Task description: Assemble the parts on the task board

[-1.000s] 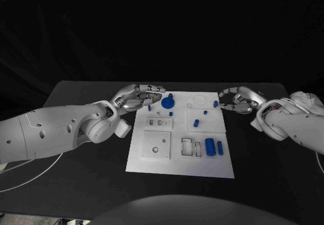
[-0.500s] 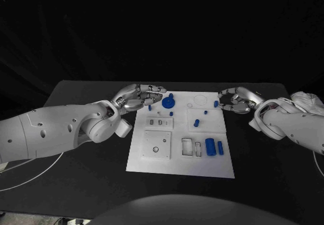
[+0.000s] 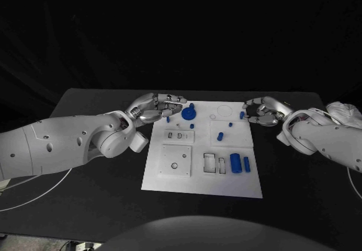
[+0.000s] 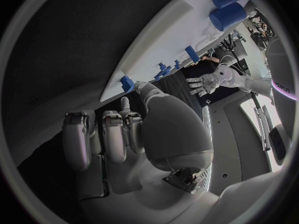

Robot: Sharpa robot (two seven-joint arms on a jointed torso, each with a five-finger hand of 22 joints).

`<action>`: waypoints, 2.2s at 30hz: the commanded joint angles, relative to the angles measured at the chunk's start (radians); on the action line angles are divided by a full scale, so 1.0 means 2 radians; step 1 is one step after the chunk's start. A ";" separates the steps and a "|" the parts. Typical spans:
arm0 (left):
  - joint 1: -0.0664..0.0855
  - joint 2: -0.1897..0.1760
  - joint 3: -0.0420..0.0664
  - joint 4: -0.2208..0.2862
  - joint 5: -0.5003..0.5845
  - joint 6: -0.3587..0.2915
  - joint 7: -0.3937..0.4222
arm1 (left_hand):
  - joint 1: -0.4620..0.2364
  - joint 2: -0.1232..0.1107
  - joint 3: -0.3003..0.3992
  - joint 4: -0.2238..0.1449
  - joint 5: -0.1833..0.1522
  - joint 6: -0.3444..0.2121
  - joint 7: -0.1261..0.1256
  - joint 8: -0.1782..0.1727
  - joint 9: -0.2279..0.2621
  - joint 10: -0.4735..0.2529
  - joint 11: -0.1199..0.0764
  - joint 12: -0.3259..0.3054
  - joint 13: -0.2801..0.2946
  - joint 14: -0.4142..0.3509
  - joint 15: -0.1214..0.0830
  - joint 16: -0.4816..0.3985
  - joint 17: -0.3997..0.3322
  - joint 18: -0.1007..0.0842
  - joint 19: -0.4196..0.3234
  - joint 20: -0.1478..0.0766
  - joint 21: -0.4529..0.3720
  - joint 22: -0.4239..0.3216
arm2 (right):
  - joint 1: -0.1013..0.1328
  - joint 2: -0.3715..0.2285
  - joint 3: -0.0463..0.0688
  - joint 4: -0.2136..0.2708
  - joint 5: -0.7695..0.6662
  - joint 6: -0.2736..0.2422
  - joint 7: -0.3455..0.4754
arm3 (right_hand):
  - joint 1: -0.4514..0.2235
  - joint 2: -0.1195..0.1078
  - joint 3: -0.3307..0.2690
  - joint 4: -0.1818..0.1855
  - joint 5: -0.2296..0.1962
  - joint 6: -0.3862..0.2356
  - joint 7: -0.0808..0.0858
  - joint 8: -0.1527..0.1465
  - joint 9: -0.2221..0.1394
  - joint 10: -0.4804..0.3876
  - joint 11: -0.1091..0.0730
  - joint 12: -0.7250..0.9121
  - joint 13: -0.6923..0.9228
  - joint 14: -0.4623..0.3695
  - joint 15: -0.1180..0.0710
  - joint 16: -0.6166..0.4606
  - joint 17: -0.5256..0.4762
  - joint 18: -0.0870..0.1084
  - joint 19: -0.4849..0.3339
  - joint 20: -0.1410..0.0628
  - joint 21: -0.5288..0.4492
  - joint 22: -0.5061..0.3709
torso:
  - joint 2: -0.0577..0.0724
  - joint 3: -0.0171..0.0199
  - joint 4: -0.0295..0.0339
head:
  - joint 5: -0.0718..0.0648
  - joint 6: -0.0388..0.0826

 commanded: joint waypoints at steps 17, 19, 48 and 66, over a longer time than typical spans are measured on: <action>0.000 0.002 0.000 0.000 0.002 0.013 -0.011 | 0.003 0.001 0.001 0.002 0.001 0.003 0.001 0.002 0.000 0.002 0.001 -0.002 0.000 -0.004 0.000 -0.003 -0.001 -0.002 -0.004 0.000 -0.001 -0.001 | -0.002 0.005 0.000 -0.004 -0.005 0.010 -0.006 | 0.019 0.002 0.010 -0.012 0.000 0.009 -0.001 0.018 0.035 0.053 -0.002 0.002 0.131 0.052 -0.001 0.002 0.132 -0.008 0.019 -0.002 -0.004 0.117 | 0.000 -0.0002 -0.0002 | 0.001 -0.001; 0.000 0.002 0.000 0.000 0.002 0.014 -0.012 | 0.003 0.001 0.001 0.002 0.001 0.003 0.001 0.002 0.000 0.002 0.001 -0.002 0.000 -0.004 0.000 -0.003 -0.001 -0.002 -0.004 0.000 -0.001 -0.001 | -0.002 0.005 0.000 -0.004 -0.005 0.010 -0.007 | 0.021 0.003 0.010 -0.014 0.004 0.014 -0.001 0.028 0.048 0.053 -0.002 0.002 0.131 0.052 -0.001 0.002 0.132 -0.008 0.019 -0.003 -0.004 0.117 | 0.000 0.0000 -0.0001 | 0.002 -0.001; 0.000 0.003 0.000 0.001 -0.004 0.021 -0.022 | 0.002 0.001 0.002 0.002 0.000 0.003 0.001 0.001 0.000 0.002 0.002 -0.003 0.000 -0.005 0.000 -0.003 -0.001 -0.003 -0.005 0.000 -0.002 -0.002 | -0.005 0.014 0.000 -0.009 -0.007 0.015 -0.016 | 0.017 0.005 0.008 -0.014 -0.022 -0.005 0.000 0.059 0.075 0.053 -0.001 0.002 0.131 0.052 -0.001 0.002 0.132 -0.008 0.018 -0.002 -0.005 0.117 | 0.000 0.0000 0.0001 | 0.009 0.000; -0.001 0.004 0.000 0.000 -0.004 0.020 -0.023 | 0.001 0.002 0.001 0.002 -0.001 0.003 0.002 0.001 0.000 0.003 0.003 -0.003 0.000 -0.006 0.000 -0.003 -0.001 -0.004 -0.006 0.000 -0.002 -0.002 | -0.003 0.010 0.000 -0.001 -0.005 -0.020 -0.007 | 0.019 0.009 0.017 -0.014 0.017 0.028 0.001 0.094 0.081 0.053 -0.001 0.002 0.131 0.052 -0.001 0.002 0.132 -0.009 0.021 -0.002 -0.002 0.118 | -0.001 -0.0004 0.0010 | 0.010 -0.001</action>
